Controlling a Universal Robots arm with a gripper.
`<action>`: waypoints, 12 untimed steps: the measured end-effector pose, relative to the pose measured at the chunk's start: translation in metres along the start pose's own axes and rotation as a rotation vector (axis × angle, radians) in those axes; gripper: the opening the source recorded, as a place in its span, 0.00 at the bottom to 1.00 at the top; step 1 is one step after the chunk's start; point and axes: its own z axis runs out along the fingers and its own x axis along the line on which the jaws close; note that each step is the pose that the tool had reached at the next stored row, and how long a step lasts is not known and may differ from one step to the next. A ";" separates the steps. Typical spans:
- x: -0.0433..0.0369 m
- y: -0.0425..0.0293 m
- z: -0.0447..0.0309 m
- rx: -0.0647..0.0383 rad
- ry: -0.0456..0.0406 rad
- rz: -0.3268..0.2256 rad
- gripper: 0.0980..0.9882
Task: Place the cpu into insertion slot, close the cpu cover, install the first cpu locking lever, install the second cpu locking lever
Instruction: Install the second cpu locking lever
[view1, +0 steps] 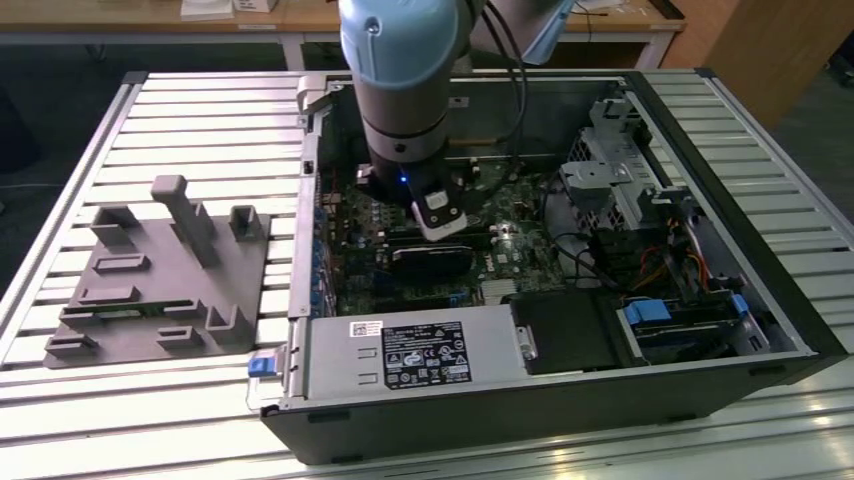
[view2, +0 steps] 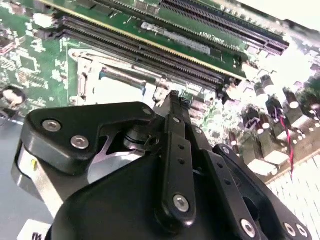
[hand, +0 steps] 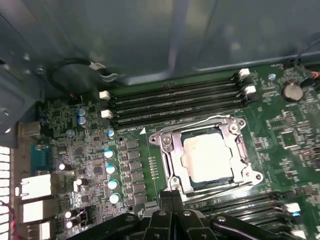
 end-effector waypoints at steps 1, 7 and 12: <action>-0.0002 0.0004 -0.0008 0.005 -0.0013 0.000 0.01; -0.0129 0.0031 0.0000 0.036 -0.0085 0.002 0.01; -0.0241 0.0107 0.0026 0.040 -0.0093 0.002 0.01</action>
